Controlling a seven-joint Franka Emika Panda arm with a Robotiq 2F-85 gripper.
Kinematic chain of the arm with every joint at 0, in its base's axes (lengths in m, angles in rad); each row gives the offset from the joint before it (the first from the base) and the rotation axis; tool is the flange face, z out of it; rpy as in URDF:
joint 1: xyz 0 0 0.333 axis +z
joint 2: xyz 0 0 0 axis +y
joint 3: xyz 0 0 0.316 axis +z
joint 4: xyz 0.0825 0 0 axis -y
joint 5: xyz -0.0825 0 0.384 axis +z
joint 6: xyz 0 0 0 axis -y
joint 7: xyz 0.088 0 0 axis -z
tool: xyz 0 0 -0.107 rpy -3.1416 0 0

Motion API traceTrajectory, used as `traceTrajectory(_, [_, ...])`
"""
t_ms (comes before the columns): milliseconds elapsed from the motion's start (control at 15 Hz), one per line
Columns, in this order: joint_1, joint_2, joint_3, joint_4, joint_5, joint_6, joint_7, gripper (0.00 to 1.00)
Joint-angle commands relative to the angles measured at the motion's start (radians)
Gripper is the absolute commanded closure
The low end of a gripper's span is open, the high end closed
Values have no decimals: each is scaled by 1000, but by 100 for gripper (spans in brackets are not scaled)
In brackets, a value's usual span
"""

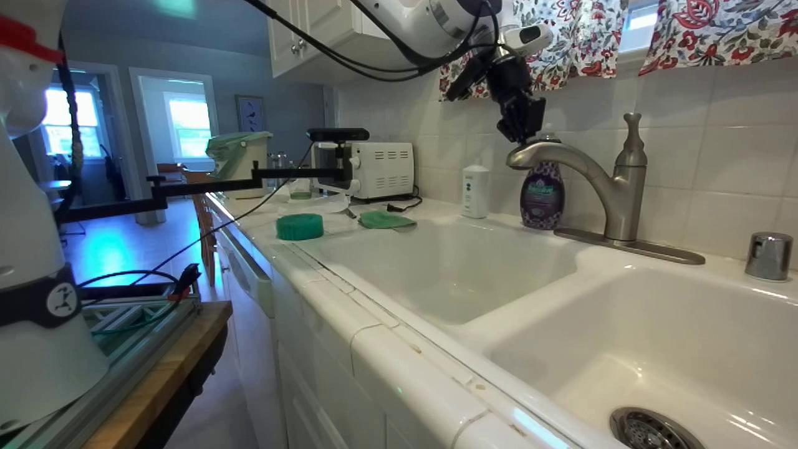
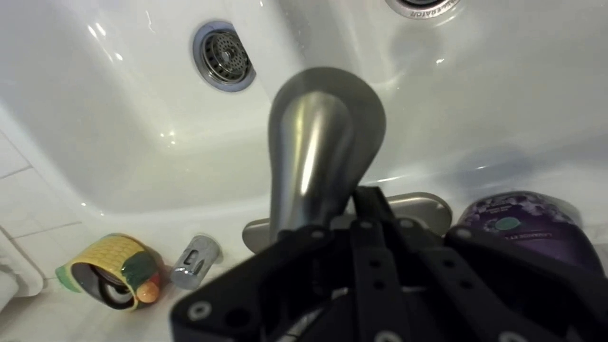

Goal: Push the faucet to the right.

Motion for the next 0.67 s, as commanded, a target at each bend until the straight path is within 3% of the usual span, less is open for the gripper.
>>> traceTrajectory(0, [-4,-9,-7,4,-27,-52,39,100])
traceTrajectory(600, [-39,-29,-44,-23,-52,-77,97,100])
